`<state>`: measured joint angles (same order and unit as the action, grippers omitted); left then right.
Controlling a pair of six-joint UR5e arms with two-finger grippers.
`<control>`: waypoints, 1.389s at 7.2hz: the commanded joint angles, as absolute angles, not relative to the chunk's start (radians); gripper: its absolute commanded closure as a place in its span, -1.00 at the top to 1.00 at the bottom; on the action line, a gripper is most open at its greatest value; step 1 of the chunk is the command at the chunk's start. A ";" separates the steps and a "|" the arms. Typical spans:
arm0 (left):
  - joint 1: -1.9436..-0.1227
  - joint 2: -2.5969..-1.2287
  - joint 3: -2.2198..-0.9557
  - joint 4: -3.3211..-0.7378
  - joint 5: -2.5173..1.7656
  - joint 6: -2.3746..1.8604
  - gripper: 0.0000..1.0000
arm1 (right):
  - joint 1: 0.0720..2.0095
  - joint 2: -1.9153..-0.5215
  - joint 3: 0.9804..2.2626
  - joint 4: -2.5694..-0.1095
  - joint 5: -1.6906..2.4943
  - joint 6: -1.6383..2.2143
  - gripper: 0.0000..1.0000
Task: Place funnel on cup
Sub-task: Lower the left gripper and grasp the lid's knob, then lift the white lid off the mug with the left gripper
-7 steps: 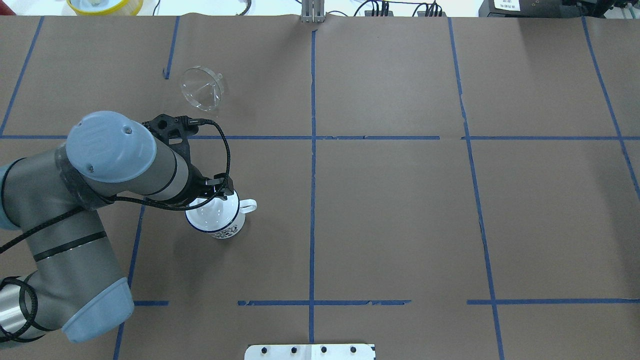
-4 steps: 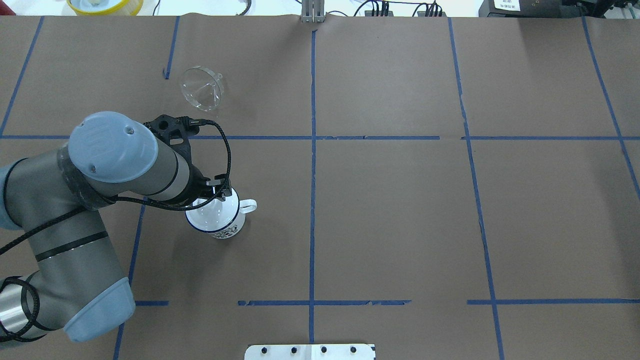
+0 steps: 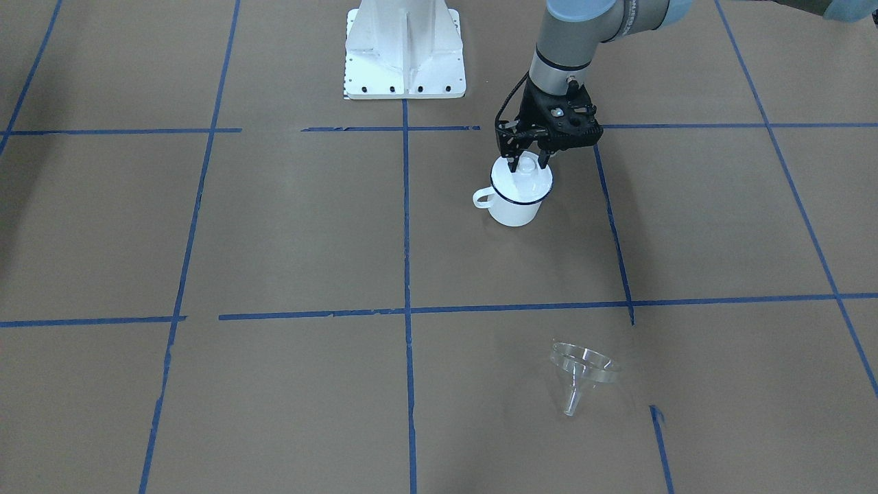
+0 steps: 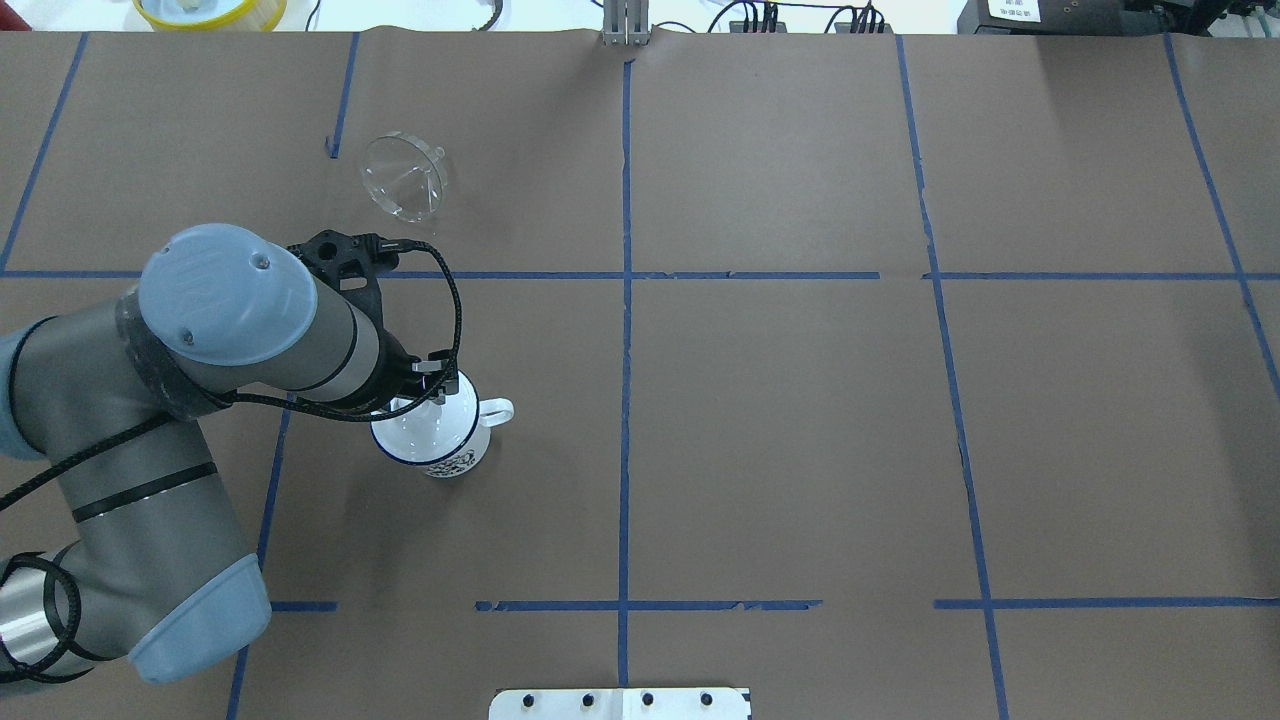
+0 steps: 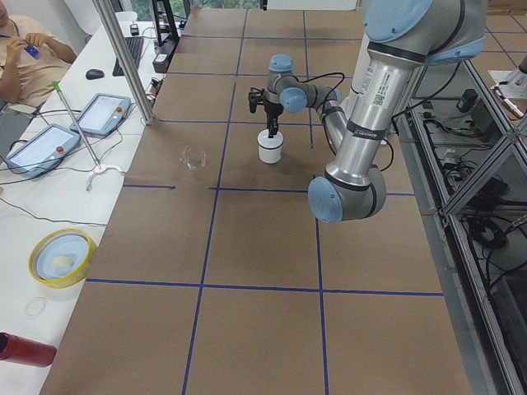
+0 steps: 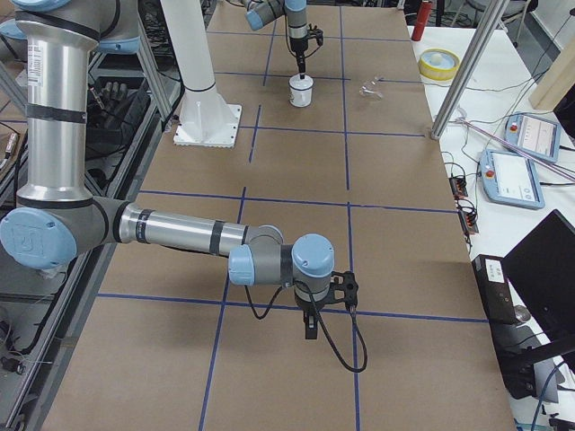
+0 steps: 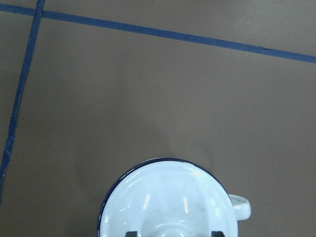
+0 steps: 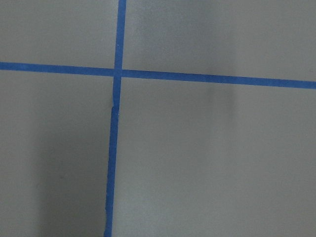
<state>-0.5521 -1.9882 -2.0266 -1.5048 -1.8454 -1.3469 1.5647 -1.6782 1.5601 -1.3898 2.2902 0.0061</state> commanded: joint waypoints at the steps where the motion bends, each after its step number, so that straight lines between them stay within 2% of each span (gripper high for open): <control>1: -0.551 -1.988 -2.026 -1.506 -1.845 -1.347 0.18 | 1.565 -1.678 1.560 -1.390 2.290 0.006 1.00; 3: -0.551 -1.988 -2.026 -1.505 -1.847 -1.347 0.10 | 1.565 -1.678 1.560 -1.390 2.290 0.006 1.00; 4: -0.549 -1.988 -2.026 -1.505 -1.847 -1.347 -0.15 | 1.565 -1.678 1.560 -1.390 2.290 0.006 1.00; 6: -0.551 -1.988 -2.029 -1.503 -1.847 -1.347 -1.00 | 1.565 -1.678 1.560 -1.390 2.290 0.006 1.00; 8: -0.569 -1.988 -2.083 -1.487 -1.850 -1.339 -1.00 | 1.565 -1.678 1.560 -1.390 2.290 0.006 1.00; 10: -0.664 -1.977 -2.274 -1.326 -1.862 -1.205 -1.00 | 1.565 -1.678 1.560 -1.390 2.290 0.006 1.00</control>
